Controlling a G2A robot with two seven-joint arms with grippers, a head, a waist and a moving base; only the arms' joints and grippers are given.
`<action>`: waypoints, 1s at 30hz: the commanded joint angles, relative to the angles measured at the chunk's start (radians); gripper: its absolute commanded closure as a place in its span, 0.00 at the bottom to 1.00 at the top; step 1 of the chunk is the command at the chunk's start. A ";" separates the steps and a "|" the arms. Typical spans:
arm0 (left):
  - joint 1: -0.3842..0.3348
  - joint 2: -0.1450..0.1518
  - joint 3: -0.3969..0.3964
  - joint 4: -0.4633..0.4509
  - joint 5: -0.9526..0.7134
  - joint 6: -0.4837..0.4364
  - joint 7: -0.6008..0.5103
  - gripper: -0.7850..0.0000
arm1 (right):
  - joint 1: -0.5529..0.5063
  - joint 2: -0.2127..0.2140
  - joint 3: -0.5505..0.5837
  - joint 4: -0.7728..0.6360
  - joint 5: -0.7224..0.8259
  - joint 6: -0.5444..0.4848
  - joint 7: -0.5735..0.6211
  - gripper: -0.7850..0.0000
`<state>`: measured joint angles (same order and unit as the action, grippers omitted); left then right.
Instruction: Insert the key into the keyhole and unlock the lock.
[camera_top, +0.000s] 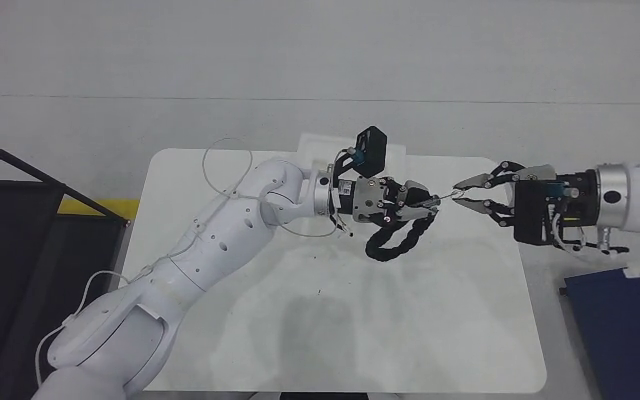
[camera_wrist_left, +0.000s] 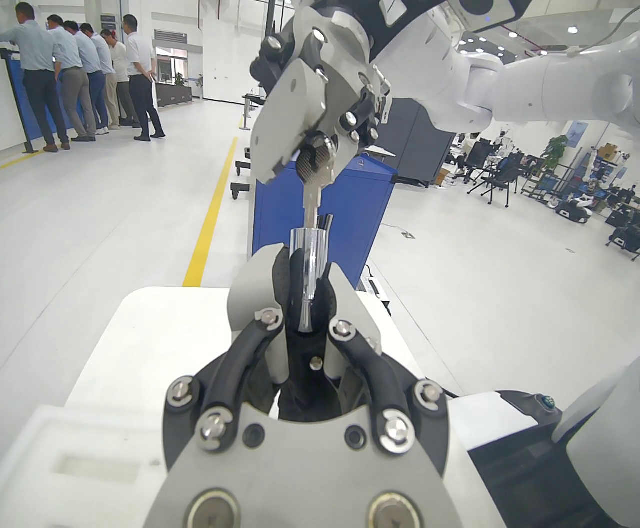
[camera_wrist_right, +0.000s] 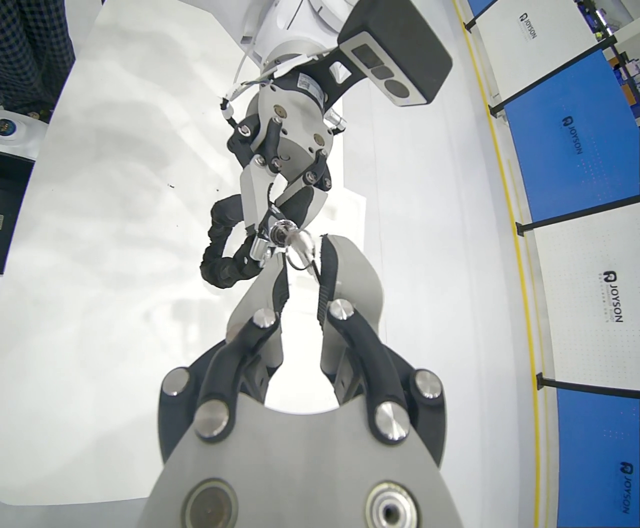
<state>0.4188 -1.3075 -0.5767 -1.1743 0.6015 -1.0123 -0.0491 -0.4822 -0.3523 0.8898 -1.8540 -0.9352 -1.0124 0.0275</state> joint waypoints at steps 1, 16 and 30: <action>-0.004 0.002 0.006 0.002 0.003 0.000 0.007 1.00 | 0.013 0.007 -0.019 0.001 0.026 0.000 0.012 0.95; -0.020 0.006 0.037 0.008 0.064 0.000 0.073 1.00 | 0.070 0.038 -0.113 0.039 0.436 0.000 0.309 1.00; -0.020 0.022 0.061 0.033 0.105 0.000 0.071 1.00 | 0.050 0.061 -0.098 0.033 0.772 0.099 0.568 0.00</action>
<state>0.3988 -1.2906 -0.5175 -1.1432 0.7039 -1.0123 0.0295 -0.4262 -0.2940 0.7870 -1.8252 -0.1840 -0.9231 0.5934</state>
